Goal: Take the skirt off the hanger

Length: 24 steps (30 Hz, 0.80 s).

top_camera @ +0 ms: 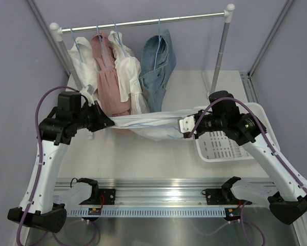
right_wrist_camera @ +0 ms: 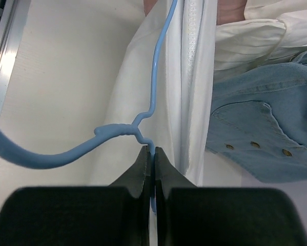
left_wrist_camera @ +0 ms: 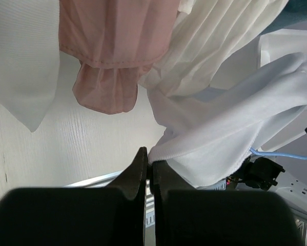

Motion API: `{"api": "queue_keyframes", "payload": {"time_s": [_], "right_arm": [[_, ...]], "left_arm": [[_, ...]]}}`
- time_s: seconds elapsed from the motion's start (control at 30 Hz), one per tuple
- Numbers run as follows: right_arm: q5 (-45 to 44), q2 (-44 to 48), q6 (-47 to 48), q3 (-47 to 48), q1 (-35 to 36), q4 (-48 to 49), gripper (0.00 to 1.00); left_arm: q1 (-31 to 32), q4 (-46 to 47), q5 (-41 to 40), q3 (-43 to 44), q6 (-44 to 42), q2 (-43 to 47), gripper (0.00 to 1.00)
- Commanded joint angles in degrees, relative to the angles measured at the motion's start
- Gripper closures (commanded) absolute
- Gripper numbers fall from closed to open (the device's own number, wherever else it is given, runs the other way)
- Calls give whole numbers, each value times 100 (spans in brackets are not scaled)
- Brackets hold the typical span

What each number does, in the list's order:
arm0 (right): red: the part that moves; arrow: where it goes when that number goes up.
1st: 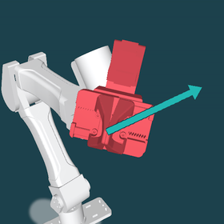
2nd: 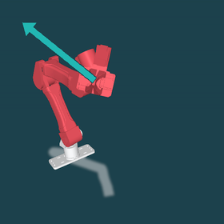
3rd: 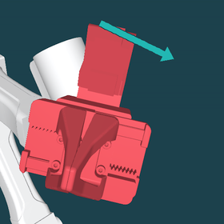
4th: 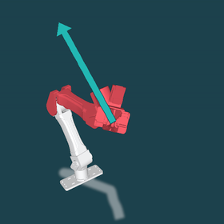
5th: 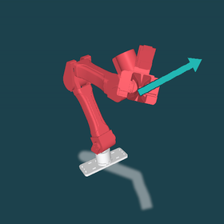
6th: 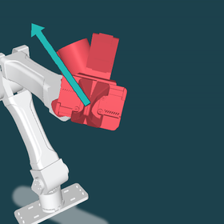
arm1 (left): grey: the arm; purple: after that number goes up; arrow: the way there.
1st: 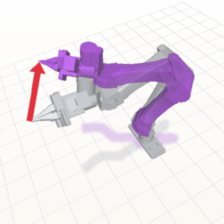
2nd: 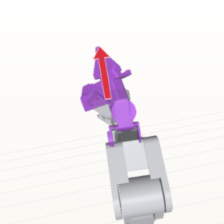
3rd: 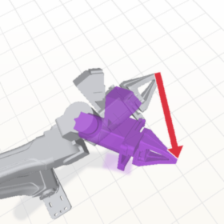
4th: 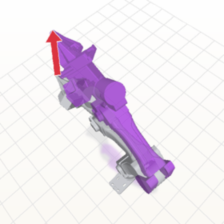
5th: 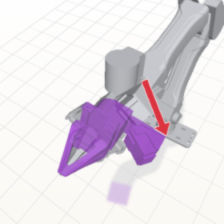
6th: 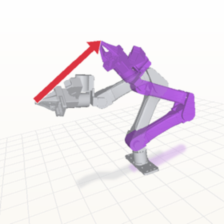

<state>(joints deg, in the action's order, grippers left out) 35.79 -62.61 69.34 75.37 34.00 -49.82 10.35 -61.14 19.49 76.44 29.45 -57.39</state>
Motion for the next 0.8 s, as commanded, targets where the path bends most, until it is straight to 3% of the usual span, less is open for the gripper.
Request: {"api": "queue_keyframes", "payload": {"time_s": [0.0, 0.27, 0.4, 0.5, 0.67, 0.77], "right_arm": [[-459, 415, -17, 12, -121, -361, 100], [-433, 601, -52, 74, -139, -432, 100], [-380, 470, -385, 205, -165, -222, 100], [-143, 251, -1000, 390, -157, 59, 100], [744, -312, -2835, 794, -157, 569, 100], [1131, -865, -3926, 961, -157, 1149, 100]], "left_arm": [[-392, -64, -1043, -120, -256, 43, 100], [-631, 287, -1202, -701, -221, 8, 100], [-631, 454, -728, -815, -256, 61, 100], [-604, 787, -87, -955, -273, 254, 100], [-525, 1140, 644, -1175, -414, 737, 100], [-516, 1341, 855, -1342, -440, 1071, 76]]}}
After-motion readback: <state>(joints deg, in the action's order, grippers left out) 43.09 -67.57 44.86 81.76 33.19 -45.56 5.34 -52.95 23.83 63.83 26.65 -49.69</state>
